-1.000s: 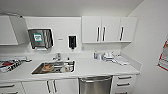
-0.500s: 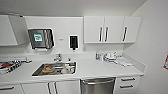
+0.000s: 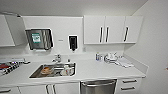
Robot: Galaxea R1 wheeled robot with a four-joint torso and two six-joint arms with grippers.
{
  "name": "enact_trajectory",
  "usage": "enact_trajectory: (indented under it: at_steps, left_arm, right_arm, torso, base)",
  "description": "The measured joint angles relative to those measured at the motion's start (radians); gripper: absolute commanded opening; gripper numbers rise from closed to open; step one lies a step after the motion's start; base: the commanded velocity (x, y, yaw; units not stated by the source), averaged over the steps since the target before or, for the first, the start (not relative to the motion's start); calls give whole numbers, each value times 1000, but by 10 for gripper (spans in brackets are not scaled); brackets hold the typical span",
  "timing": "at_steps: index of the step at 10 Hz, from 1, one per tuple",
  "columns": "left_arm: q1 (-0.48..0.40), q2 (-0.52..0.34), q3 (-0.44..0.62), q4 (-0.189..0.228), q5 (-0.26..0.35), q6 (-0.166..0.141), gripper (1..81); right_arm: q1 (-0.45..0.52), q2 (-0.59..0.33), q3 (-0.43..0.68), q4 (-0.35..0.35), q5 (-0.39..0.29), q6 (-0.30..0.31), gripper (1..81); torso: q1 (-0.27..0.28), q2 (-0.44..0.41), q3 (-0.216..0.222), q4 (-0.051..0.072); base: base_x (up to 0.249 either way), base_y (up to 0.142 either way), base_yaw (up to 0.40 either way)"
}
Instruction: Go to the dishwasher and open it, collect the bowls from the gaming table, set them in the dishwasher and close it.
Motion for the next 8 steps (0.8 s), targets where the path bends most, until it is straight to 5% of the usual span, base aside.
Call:
enact_trajectory:
  at_steps: [8]
  left_arm:
    - [0, 1, 0, 0, -1, 0, 811]
  right_arm:
    - [0, 1, 0, 0, 0, 0, 811]
  torso:
    - [0, 0, 0, 0]
  base:
    - [85, 0, 0]
